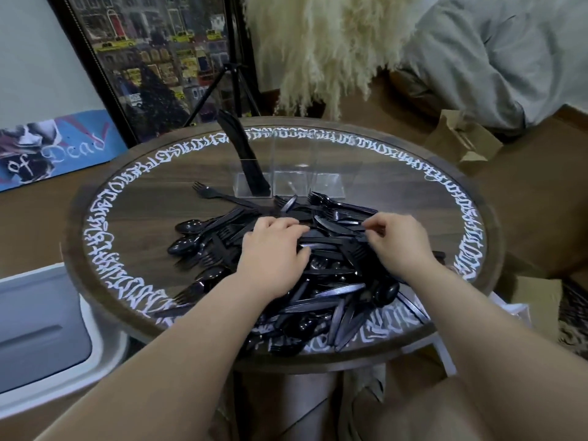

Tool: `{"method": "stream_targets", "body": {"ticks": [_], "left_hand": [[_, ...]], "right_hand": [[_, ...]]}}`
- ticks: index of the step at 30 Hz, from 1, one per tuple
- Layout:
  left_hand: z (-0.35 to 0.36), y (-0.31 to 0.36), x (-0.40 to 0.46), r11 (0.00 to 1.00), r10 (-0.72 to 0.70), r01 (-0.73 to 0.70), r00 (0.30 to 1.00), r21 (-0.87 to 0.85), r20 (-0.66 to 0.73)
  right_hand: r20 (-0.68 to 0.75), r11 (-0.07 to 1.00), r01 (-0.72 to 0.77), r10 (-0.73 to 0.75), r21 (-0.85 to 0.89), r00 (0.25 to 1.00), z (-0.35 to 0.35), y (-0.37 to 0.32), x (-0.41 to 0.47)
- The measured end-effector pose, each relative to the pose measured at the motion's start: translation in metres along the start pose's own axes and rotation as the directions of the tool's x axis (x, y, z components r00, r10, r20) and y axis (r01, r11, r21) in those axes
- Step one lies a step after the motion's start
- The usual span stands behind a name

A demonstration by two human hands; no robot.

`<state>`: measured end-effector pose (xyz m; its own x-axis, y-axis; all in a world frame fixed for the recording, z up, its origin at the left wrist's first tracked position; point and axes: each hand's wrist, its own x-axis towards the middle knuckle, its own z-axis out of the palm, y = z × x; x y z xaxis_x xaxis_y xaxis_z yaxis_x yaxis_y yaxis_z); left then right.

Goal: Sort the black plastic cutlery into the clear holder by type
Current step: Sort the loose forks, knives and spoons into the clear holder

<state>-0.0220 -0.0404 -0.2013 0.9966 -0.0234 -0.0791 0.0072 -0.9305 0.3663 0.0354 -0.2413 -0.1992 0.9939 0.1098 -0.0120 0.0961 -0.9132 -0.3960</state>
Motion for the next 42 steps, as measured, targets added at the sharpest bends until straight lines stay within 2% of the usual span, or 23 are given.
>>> {"method": "stream_targets", "body": {"ticks": [3,7,13,18,22,25,29,34,42], "left_hand": [[0.010,0.001,0.003,0.999,-0.038,0.036,0.998,0.041,0.044],[0.014,-0.002,0.009,0.998,-0.052,0.051,0.998,0.032,0.035],[0.014,-0.010,0.017,0.996,-0.090,0.089,0.995,-0.027,-0.032],[0.016,-0.016,0.025,0.988,-0.144,0.136,0.981,-0.068,-0.127],[0.017,-0.014,0.028,0.991,-0.133,0.133,0.985,-0.006,-0.111],[0.019,-0.012,0.031,0.993,-0.114,0.116,0.988,0.018,-0.103],[0.021,-0.008,0.032,0.994,-0.091,0.096,0.992,0.052,-0.090],[0.023,-0.005,0.035,0.989,-0.108,0.116,0.990,0.090,-0.087],[0.021,-0.007,0.034,0.991,-0.116,0.121,0.989,0.055,-0.087]], "right_hand": [[0.069,0.993,0.057,-0.051,-0.102,0.996,0.008,0.005,0.005],[0.130,0.984,0.096,-0.077,-0.147,0.989,0.018,0.004,0.017],[0.116,0.981,0.125,-0.108,-0.146,0.987,0.029,0.002,0.031],[0.026,0.991,0.123,-0.122,-0.058,0.992,0.032,0.004,0.033],[-0.072,0.992,0.045,-0.036,0.117,0.997,0.022,0.009,0.033],[-0.097,0.985,0.054,-0.038,0.165,0.995,0.013,0.011,0.032],[-0.052,0.986,0.090,-0.084,0.141,0.995,0.011,0.013,0.032],[0.086,0.991,0.132,-0.130,-0.022,0.988,0.023,0.014,0.034],[0.168,0.981,0.189,-0.181,-0.032,0.969,0.034,0.000,0.033]]}}
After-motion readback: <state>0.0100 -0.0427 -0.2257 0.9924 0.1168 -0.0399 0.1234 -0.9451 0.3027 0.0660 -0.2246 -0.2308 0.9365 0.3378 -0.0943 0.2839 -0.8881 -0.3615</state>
